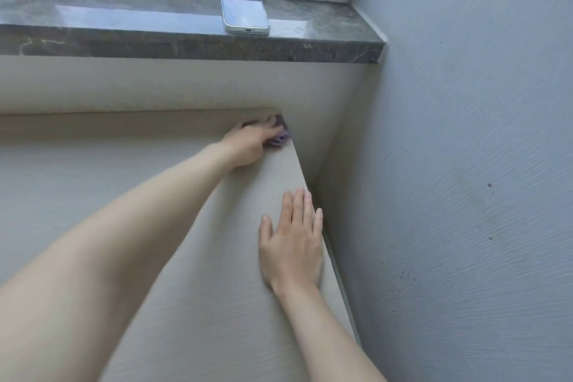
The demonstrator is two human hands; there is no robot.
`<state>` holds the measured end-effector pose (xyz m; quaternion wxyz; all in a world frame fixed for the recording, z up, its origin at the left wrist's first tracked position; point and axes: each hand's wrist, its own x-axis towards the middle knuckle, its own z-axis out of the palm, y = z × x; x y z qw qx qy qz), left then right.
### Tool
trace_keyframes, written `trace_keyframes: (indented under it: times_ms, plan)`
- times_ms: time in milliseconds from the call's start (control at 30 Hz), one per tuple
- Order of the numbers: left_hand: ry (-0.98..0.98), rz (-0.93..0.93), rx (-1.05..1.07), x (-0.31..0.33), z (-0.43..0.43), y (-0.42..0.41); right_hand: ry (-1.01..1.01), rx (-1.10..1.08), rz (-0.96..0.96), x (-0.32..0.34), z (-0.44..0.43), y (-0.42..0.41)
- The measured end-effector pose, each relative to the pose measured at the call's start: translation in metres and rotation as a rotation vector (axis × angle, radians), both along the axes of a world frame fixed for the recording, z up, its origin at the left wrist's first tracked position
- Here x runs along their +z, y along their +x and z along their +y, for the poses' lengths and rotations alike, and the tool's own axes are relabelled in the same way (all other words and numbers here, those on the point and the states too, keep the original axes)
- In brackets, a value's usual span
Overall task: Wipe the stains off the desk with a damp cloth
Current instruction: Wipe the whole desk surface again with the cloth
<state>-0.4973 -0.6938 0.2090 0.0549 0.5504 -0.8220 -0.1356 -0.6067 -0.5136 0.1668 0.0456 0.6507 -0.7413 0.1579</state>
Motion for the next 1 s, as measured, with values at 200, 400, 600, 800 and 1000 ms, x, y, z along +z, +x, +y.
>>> trace_keyframes:
  times_ms: [200,400,600,800,1000]
  plan:
    - [0.018,0.004,-0.01,0.003,0.005,-0.021,0.008,0.003,-0.016,0.003,0.001,0.002]
    - [-0.01,0.023,0.176,0.002,-0.011,-0.006,0.087,0.067,-0.065,0.005,0.002,-0.001]
    - [0.019,0.087,0.032,-0.005,-0.004,-0.003,0.145,0.084,-0.125,0.013,0.004,-0.002]
    - [-0.016,0.041,0.157,-0.004,-0.006,-0.02,0.149,0.075,-0.125,0.01,0.004,-0.003]
    - [0.015,0.05,0.225,-0.005,-0.025,0.016,0.164,0.08,-0.114,0.011,0.005,-0.002]
